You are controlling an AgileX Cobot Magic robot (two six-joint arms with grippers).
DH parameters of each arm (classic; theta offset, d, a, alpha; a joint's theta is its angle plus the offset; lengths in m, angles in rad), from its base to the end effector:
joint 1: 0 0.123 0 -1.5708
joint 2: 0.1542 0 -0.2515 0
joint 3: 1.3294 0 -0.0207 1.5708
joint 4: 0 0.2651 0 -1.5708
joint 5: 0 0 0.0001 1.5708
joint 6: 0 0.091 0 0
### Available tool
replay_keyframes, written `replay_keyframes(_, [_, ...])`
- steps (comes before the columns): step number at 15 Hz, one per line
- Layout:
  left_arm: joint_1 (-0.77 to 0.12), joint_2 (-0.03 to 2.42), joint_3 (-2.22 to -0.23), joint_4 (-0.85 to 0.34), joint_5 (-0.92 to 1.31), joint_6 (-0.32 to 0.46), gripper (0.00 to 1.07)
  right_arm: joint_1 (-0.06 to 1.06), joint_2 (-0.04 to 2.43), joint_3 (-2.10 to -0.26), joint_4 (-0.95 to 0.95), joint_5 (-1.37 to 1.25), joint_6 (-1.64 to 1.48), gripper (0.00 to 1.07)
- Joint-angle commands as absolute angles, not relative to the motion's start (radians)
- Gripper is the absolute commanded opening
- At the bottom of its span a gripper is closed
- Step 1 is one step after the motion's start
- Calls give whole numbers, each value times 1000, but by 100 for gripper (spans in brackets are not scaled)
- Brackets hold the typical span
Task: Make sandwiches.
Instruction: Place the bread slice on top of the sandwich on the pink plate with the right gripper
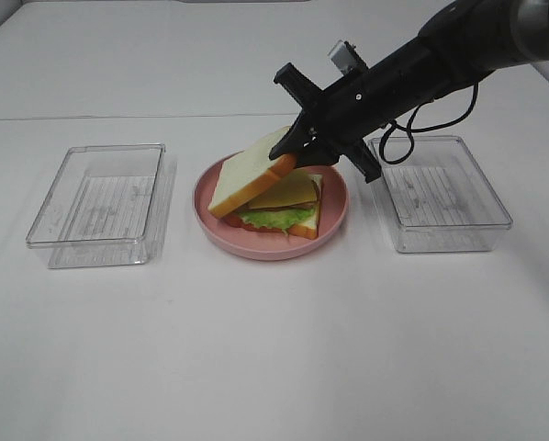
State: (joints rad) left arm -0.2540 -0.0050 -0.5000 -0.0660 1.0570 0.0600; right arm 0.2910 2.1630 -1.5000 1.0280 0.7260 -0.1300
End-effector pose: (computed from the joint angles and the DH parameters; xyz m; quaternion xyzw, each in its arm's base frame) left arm 0.0383 -0.0153 0.2848 0.1343 0.8398 -0.0837 0.5193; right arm 0.4109 0.1771 0.1174 0.1332 0.9109 0.3809 0.0864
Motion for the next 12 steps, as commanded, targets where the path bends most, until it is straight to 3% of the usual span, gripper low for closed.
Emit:
replay_keyframes(1, [-252, -26, -498, -74, 1046, 58, 94, 291, 2166, -1496, 983, 707, -118, 0])
replay_keyframes(2, [-252, -26, -498, -74, 1046, 58, 94, 291, 2166, -1496, 957, 707, -105, 5])
replay_keyframes(4, [-252, -26, -498, -74, 1046, 58, 94, 291, 2166, -1496, 898, 717, -82, 31])
replay_keyframes(5, [-252, -26, -498, -74, 1046, 58, 94, 291, 2166, -1496, 898, 717, -82, 31])
replay_keyframes(6, [-252, -26, -498, -74, 1046, 58, 94, 291, 2166, -1496, 872, 727, -80, 55])
replay_keyframes(8, [-252, -26, -498, -74, 1046, 58, 94, 291, 2164, -1497, 838, 749, -89, 75])
replay_keyframes(12, [-252, -26, -498, -74, 1046, 58, 94, 291, 2095, -1497, 646, 812, -86, 77])
